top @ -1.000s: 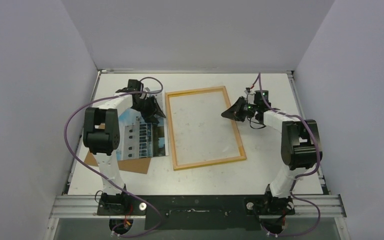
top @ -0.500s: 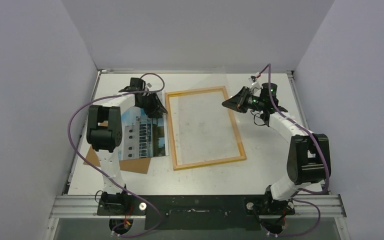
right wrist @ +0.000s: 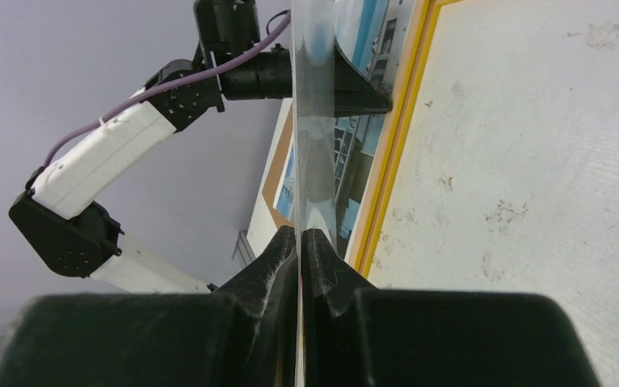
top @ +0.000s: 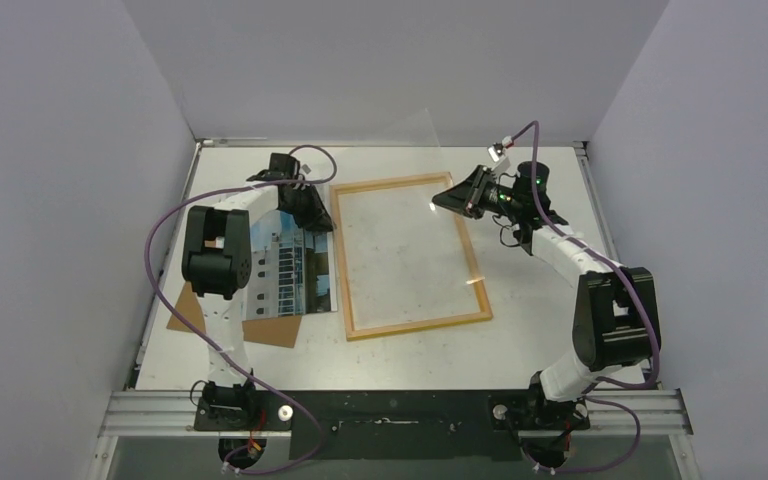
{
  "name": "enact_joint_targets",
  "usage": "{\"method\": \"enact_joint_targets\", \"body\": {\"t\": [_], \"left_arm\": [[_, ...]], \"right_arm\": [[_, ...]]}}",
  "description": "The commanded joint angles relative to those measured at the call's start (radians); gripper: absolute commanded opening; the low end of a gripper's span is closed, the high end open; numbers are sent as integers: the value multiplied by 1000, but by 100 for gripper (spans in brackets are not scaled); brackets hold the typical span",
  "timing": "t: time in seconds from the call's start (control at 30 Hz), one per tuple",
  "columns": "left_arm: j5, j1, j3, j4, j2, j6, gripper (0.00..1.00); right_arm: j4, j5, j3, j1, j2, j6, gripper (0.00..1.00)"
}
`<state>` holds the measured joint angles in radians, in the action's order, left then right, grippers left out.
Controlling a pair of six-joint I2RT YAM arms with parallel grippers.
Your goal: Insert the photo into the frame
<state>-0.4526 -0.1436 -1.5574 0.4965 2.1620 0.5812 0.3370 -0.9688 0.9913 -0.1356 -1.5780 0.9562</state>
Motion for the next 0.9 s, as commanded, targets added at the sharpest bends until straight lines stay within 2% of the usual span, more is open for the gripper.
{"method": "enact_joint_targets", "body": {"t": [0.0,0.17,0.53,0.87], "left_arm": [[19,2,-51,8,33,-16,10],[8,4,-44,-9,33,5,0],[3,4,-37,-19,47,10,0],[-3,4,-25,-15,50,6,0]], "right_arm": [[-71,30,48,7,6,-85,0],[-16,50,39,10,-24,-21,0],[75,43,8,0,-54,27,0],[51,65,-9,-5,-86,-4,0]]}}
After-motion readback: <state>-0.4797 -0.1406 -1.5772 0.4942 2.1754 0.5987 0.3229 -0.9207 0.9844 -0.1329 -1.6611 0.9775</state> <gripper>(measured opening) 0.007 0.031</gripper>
